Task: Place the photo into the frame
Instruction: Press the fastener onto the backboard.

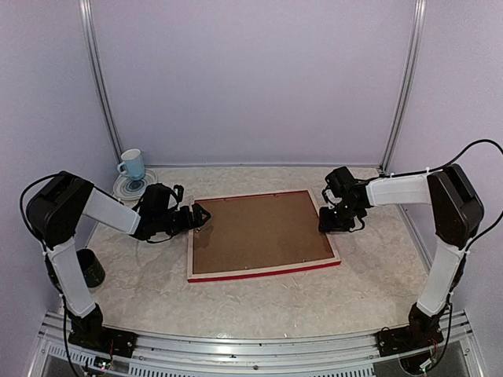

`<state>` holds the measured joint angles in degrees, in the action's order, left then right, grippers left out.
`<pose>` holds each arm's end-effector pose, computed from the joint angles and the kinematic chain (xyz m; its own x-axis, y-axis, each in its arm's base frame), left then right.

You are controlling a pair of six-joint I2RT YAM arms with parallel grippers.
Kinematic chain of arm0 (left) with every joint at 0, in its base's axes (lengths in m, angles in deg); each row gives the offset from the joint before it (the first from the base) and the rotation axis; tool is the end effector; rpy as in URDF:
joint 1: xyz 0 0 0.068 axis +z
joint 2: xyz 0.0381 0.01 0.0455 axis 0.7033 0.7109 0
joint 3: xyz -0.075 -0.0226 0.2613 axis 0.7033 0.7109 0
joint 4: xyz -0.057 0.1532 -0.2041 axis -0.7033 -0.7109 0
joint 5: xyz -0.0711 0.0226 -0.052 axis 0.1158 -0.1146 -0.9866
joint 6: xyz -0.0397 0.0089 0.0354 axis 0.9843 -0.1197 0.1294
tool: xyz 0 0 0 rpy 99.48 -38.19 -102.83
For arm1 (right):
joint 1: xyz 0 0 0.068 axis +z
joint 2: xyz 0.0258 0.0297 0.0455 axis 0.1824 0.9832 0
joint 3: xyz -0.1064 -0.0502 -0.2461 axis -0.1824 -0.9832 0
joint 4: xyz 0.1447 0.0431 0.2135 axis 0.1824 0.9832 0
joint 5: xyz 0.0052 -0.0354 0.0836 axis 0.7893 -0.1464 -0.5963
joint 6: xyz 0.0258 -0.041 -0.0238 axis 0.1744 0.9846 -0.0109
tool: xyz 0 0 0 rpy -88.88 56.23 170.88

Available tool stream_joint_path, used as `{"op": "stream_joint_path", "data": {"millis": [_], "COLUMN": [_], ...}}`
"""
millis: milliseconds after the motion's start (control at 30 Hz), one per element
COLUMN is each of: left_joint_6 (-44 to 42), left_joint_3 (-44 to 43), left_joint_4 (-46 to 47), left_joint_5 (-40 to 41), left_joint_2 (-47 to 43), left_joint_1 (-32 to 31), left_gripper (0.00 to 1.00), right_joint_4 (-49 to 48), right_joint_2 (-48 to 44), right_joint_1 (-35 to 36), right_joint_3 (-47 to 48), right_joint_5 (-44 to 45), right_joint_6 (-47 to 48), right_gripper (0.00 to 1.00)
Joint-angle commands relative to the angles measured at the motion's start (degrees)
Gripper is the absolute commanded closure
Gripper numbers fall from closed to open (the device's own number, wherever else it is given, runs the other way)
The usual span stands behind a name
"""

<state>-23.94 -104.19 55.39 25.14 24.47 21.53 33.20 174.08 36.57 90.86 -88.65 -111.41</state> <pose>0.3253 -0.1474 0.1213 -0.7443 -0.2638 -0.6135 0.1619 0.8200 -0.5489 0.3299 0.1610 0.1622 -0.9088 0.0128 -0.4171 -0.0679 0.9817 0.1782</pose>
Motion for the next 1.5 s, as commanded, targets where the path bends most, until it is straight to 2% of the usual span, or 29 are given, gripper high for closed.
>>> {"op": "stream_joint_path", "data": {"millis": [0, 300, 700, 967, 1000, 1133, 1233, 1467], "left_joint_6": [1.1, 1.2, 1.2, 1.2, 1.2, 1.1, 1.1, 1.6], "left_joint_3": [0.5, 0.4, 0.3, 0.3, 0.3, 0.5, 0.7, 0.9], "left_joint_4": [-3.3, -3.3, -3.4, -3.4, -3.4, -3.2, -3.3, -7.1], "left_joint_5": [-1.4, -1.5, -1.5, -1.5, -1.5, -1.3, -1.0, 4.0], "left_joint_2": [2.1, 2.5, 2.6, 2.6, 2.6, 2.2, 1.6, -0.5], "left_joint_1": [0.4, 0.4, 0.5, 0.5, 0.4, 0.5, 0.5, 0.0], "left_gripper": [0.01, 0.01, 0.01, 0.01, 0.01, 0.01, 0.01, 0.01], "right_joint_4": [1.3, 1.0, 1.0, 0.9, 0.9, 0.4, 0.0, -1.1], "right_joint_2": [1.5, 2.5, 2.7, 1.6, 1.6, 1.4, 1.4, 1.2], "right_joint_1": [-0.2, -0.2, 0.0, 0.3, 0.3, 0.4, 0.4, 0.4], "right_joint_3": [0.4, -0.3, -0.6, -0.9, -0.9, -0.7, -0.8, -1.2], "right_joint_5": [2.0, 3.0, 5.8, 5.5, 5.1, 3.1, 2.5, 1.9], "right_joint_6": [1.1, 1.1, 0.4, 0.4, 0.4, 0.2, 0.2, 0.4], "right_gripper": [0.60, 0.62, 0.77, 0.79, 0.77, 0.57, 0.47, 0.36]}}
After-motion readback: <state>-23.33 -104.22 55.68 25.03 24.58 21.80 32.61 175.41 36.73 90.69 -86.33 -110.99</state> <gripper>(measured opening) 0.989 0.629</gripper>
